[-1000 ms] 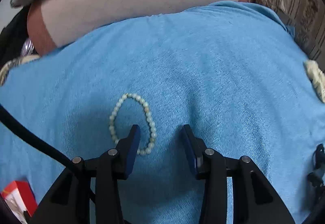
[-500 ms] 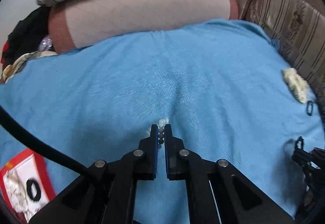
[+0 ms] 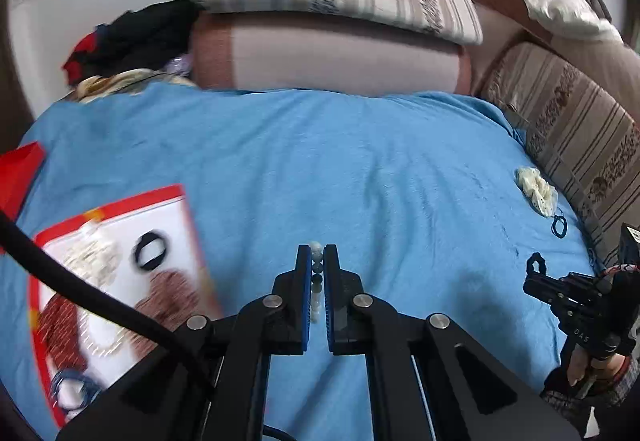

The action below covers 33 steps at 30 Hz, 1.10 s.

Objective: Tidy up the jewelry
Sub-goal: 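Carry the bracelet and rubber tie onto the tray and open both tools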

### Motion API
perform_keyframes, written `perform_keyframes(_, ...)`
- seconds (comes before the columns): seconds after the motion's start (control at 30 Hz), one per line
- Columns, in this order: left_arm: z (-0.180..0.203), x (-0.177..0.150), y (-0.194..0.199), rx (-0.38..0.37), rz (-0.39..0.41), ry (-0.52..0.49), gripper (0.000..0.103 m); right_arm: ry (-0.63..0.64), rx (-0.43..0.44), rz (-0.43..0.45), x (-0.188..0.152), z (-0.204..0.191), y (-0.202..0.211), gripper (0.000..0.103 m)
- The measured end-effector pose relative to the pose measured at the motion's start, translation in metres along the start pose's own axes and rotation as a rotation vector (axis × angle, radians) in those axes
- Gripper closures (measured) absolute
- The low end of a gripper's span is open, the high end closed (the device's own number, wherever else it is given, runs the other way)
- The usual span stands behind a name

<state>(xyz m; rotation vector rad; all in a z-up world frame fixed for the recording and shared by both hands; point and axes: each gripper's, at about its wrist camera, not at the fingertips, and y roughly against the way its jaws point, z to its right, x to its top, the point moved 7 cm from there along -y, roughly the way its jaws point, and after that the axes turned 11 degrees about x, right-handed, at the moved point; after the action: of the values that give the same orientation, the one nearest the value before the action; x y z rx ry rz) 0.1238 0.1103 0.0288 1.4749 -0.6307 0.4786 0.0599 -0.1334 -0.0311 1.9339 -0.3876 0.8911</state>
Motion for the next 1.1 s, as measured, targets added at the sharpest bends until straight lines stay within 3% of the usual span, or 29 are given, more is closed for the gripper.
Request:
perform_keyframes(0.3,-0.080,-0.032,0.037,0.131,0.003,0.088,0.098,0.134,0.183,-0.043,0.025,-0.104,-0.041,0.093)
perform_keyframes(0.77,-0.150,-0.089,0.035,0.183,-0.043,0.191,0.098,0.166,0.420,-0.173,0.034,-0.221,-0.135,0.093)
perform_keyframes(1.1,-0.171,-0.130,0.018,0.158,-0.091,0.273,0.098,0.200,0.448,-0.238,0.047,-0.262,-0.201,0.093)
